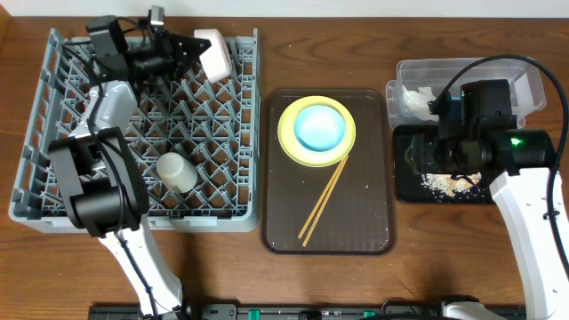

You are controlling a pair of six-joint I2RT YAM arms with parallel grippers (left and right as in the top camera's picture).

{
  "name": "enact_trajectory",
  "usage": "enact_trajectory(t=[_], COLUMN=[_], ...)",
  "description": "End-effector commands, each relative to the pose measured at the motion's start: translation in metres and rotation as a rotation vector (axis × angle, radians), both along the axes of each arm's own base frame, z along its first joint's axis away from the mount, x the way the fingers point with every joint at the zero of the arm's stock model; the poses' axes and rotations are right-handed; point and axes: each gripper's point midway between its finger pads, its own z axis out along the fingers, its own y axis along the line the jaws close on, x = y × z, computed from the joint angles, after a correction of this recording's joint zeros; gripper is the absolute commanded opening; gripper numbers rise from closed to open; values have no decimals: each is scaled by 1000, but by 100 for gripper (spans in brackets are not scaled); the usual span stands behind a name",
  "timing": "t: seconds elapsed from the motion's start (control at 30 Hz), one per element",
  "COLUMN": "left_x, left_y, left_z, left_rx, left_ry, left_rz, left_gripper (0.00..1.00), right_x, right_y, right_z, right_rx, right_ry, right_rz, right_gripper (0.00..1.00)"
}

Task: Sort waste into correct bins and load items into the dishwasher rack
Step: 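Set the pink cup on its side in the rear of the rack, release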

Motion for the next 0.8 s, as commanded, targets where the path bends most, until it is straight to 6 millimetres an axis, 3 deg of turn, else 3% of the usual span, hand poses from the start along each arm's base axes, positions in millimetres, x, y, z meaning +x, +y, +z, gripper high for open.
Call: enact_trajectory(t=[0.0, 0.13, 0.27, 0.37, 0.5, 0.63, 0.77], left_x=[7, 2, -2, -2, -4, -6, -16], left_y=[26, 33, 40, 47, 63, 85, 92], left_z=[-22, -29, -35, -33, -23, -12, 9], left_rx=[63, 74, 86, 81, 84, 149, 260], left_ry=[36, 54, 64, 70, 59, 61, 16], left_rz=[110, 114, 118, 134, 168, 254, 294], left_gripper=[13, 27, 58, 72, 83, 86, 87], right_x=[2, 2, 2, 1, -1, -2, -2], right_y=[-3, -3, -3, -3, -3, -3, -3], right_z=[8, 7, 7, 7, 6, 6, 6], right_rx=[2, 2, 2, 2, 1, 0, 0], right_ry=[-20, -19, -19, -16, -7, -2, -2], right_rz=[-20, -20, -20, -20, -20, -19, -20], right_gripper=[55, 55, 55, 55, 55, 55, 55])
